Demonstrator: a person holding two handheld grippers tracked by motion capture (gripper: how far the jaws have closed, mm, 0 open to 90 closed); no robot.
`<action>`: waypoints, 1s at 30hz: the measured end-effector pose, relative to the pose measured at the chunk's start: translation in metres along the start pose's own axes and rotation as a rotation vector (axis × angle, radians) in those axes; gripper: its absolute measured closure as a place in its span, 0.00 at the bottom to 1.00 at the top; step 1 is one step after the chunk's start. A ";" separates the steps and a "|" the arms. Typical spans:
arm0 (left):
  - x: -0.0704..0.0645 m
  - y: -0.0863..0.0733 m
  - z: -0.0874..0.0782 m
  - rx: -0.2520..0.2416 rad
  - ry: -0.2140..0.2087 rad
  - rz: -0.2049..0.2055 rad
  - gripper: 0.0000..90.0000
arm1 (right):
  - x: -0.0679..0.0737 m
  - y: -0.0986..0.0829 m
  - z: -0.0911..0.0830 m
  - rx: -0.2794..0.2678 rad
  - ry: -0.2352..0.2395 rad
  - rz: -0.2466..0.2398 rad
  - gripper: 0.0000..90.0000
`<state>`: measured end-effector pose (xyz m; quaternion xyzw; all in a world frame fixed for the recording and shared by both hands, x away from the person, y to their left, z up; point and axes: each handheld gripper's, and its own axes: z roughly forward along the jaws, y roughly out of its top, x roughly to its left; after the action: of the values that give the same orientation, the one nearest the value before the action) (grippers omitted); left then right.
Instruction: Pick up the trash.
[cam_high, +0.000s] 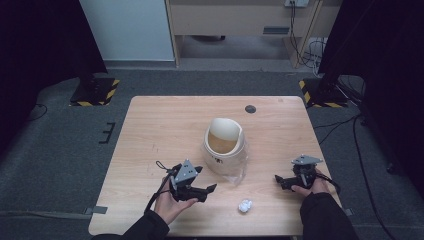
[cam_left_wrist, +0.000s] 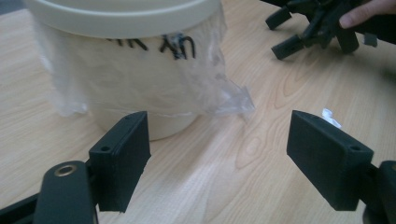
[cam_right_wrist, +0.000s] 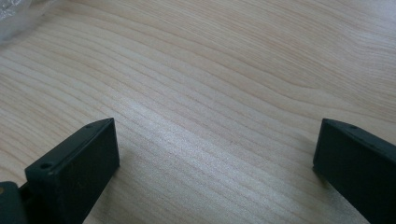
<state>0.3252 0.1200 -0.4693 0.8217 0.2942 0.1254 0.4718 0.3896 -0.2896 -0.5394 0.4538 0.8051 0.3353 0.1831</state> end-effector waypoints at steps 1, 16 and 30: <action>-0.001 0.000 0.001 0.006 -0.006 0.003 0.23 | 0.000 0.000 0.000 0.000 0.000 0.000 0.01; -0.028 -0.008 0.033 0.101 -0.077 0.083 0.24 | 0.000 0.000 0.000 0.000 0.000 0.000 0.01; -0.048 -0.014 0.060 0.164 -0.133 0.136 0.26 | 0.000 0.000 0.000 0.000 0.000 0.000 0.01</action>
<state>0.3106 0.0542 -0.5087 0.8821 0.2150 0.0778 0.4118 0.3896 -0.2896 -0.5394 0.4538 0.8051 0.3353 0.1830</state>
